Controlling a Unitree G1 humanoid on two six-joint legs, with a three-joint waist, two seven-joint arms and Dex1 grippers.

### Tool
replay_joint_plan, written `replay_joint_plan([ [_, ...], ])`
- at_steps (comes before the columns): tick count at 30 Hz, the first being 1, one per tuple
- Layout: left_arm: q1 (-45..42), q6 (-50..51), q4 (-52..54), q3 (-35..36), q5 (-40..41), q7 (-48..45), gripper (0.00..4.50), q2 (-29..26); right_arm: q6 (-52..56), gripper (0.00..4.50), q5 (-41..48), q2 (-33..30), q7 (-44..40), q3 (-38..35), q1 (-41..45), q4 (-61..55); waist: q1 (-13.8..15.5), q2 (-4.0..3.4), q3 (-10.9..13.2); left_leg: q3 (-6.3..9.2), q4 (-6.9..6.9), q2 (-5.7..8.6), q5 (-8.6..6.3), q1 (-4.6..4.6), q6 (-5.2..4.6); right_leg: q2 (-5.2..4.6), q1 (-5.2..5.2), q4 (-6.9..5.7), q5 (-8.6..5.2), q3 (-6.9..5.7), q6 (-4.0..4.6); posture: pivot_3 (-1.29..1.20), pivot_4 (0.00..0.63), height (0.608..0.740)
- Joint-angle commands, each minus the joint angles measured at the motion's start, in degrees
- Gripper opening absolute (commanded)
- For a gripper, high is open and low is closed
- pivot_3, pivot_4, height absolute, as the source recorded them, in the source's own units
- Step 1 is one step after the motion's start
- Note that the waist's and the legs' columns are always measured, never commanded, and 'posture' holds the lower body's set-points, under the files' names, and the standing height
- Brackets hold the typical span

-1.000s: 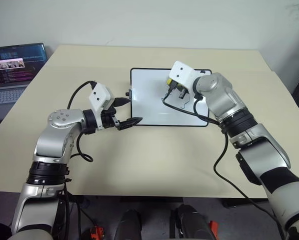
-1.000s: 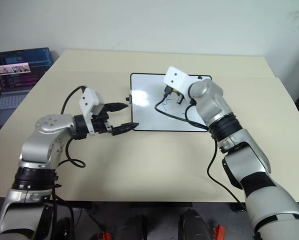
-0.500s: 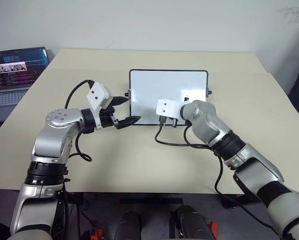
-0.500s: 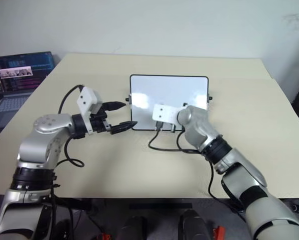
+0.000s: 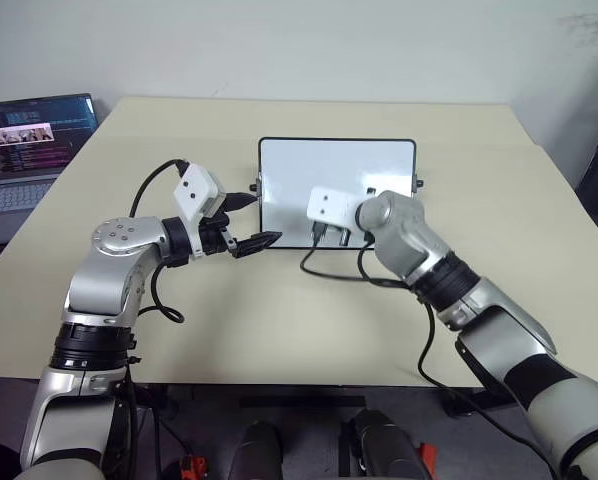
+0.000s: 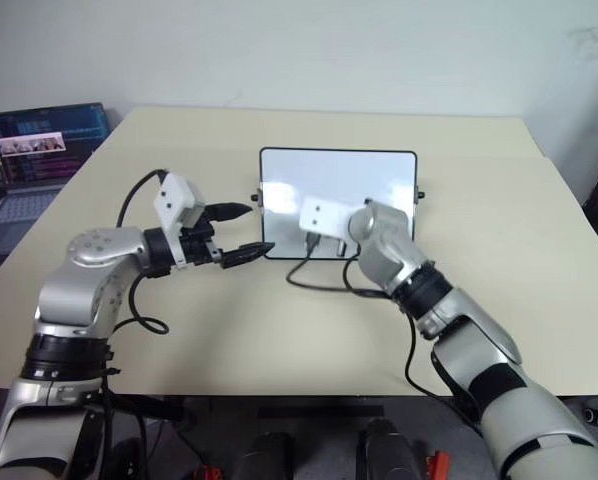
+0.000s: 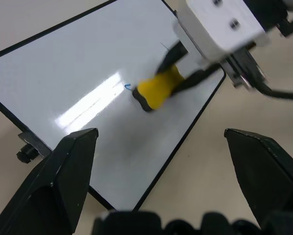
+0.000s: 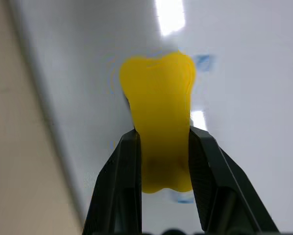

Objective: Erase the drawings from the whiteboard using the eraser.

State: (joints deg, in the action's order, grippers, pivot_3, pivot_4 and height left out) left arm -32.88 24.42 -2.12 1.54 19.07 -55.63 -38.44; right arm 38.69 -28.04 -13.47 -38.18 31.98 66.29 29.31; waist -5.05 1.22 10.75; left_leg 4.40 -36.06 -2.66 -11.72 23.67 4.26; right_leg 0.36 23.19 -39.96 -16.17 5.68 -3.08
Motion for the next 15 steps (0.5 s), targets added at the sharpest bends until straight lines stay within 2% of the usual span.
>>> replay_joint_plan([
  [1, -0.38, -0.65, 2.23, 0.95, 0.74, 0.32, 4.50, 0.03, -0.26, 0.97, -0.04, 0.66, 5.68, -4.09, 4.11, 4.94, 0.07, 0.00, 0.00, 0.01, 0.02, 0.00, 0.00, 0.02, 0.00, 0.00, 0.01, 0.02, 0.01, -0.01, 0.01, 0.00, 0.150, 0.740],
  [7, 0.01, -0.61, 2.59, 1.18, 0.86, 0.39, 4.50, -0.01, 0.03, 0.97, 0.81, 2.48, 8.39, -6.73, 5.85, 8.36, 0.03, 0.00, 0.00, 0.02, 0.11, 0.00, -0.01, 0.11, 0.00, -0.01, 0.07, 0.07, 0.01, -0.04, 0.03, 0.00, 0.150, 0.740],
  [12, 0.16, -0.67, 2.51, 1.21, 0.85, 0.33, 4.50, -0.05, 0.88, 0.97, -0.15, 2.50, 3.21, -3.00, 3.15, 4.06, -0.01, 0.00, 0.00, 0.03, 0.10, 0.00, -0.01, 0.10, 0.00, 0.00, 0.07, 0.06, 0.00, -0.04, 0.01, 0.00, 0.150, 0.740],
  [15, -0.01, -0.65, 2.41, 1.11, 0.83, 0.30, 4.50, -0.01, 1.63, 0.97, -0.70, 2.08, -3.81, 1.58, 0.02, -1.34, -0.01, 0.00, 0.00, 0.03, 0.12, 0.00, -0.01, 0.10, 0.00, 0.00, 0.07, 0.09, -0.01, -0.05, 0.02, 0.00, 0.150, 0.740],
])
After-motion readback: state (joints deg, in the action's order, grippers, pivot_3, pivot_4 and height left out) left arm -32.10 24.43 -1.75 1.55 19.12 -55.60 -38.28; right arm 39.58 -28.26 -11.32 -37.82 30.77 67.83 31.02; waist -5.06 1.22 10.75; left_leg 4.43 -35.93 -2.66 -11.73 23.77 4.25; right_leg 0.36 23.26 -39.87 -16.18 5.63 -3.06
